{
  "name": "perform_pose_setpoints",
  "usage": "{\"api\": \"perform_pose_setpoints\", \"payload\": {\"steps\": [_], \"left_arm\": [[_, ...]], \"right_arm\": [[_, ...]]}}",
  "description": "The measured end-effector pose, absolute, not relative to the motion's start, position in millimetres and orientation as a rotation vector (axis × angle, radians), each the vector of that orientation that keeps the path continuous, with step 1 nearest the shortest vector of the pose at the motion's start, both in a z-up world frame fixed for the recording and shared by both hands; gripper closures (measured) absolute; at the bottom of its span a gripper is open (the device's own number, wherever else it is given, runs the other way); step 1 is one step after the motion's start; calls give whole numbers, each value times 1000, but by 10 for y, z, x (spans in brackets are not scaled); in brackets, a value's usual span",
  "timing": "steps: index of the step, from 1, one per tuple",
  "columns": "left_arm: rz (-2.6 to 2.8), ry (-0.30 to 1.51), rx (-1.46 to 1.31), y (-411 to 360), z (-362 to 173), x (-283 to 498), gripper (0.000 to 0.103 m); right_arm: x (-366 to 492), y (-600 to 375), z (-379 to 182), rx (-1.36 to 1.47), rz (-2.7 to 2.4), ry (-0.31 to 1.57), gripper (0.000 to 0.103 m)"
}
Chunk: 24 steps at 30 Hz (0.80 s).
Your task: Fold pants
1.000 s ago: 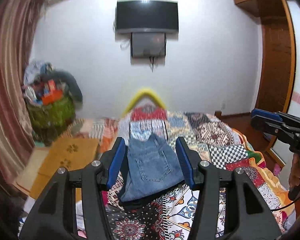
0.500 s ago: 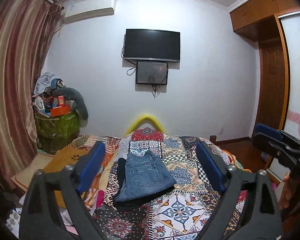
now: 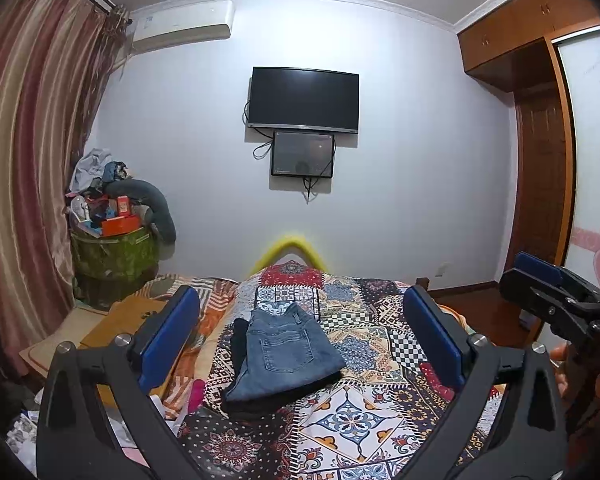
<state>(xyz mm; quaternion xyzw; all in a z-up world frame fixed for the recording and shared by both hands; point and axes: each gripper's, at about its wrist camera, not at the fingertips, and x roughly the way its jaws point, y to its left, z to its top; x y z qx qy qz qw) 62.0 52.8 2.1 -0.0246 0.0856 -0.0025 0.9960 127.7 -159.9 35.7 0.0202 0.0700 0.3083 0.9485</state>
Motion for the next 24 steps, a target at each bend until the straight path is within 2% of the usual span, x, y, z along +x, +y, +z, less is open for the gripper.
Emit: {"api": "perform_pose_setpoints", "payload": {"steps": [24], "left_arm": [[1,191,-50,466,-54,681,0]], "right_arm": [[1251,-1647,263,50,622,175,0]]}}
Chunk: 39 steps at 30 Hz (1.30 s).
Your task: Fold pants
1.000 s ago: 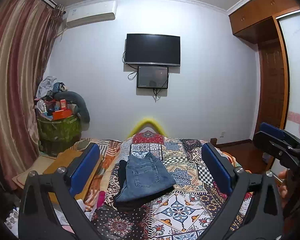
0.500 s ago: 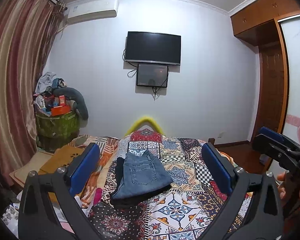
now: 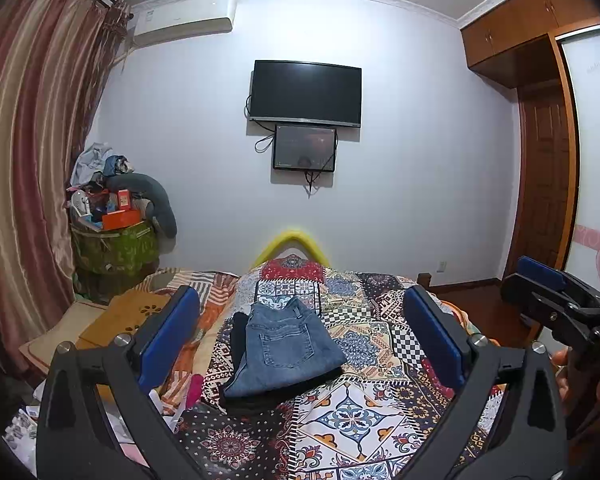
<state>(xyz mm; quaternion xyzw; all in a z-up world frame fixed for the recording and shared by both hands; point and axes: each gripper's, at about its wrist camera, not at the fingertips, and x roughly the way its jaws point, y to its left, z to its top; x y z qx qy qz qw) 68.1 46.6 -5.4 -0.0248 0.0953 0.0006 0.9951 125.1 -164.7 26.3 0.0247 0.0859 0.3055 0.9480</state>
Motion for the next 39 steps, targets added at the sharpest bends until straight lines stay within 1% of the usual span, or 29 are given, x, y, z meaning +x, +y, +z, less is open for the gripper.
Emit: {"api": "perform_pose_setpoints", "payload": {"steps": [39], "left_arm": [[-43,203,-11,380,-86,725,0]], "right_arm": [[1258,-1716,267,64,580,195,0]]}}
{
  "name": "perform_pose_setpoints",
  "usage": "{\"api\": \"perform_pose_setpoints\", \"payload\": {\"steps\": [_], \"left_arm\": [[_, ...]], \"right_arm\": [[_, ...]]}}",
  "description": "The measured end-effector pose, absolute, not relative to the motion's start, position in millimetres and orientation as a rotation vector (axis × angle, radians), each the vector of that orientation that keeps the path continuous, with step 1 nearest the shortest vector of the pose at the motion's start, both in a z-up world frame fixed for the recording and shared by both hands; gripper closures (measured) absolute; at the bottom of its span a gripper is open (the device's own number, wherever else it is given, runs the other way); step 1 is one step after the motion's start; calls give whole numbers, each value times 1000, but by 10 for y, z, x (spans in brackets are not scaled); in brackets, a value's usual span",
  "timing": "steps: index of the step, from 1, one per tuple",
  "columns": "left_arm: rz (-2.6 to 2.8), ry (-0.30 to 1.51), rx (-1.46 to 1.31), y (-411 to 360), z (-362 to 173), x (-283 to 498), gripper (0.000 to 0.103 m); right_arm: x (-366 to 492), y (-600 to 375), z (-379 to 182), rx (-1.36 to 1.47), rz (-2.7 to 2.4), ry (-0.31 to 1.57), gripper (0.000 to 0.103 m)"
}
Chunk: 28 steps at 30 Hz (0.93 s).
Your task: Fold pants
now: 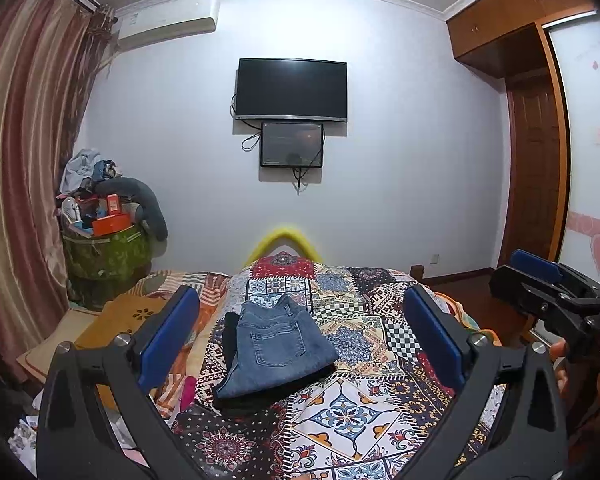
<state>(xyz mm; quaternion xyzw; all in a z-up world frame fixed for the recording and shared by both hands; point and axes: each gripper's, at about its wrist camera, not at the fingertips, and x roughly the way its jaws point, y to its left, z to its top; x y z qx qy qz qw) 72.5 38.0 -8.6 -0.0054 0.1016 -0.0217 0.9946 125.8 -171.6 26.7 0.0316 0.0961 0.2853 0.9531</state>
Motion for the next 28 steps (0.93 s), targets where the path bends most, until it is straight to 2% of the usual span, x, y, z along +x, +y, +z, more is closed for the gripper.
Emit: {"api": "perform_pose_setpoints", "payload": {"steps": [28], "left_arm": [[-74,232,-25,430,-124,794,0]], "right_arm": [[1251,-1722,263,64,573,199,0]]}}
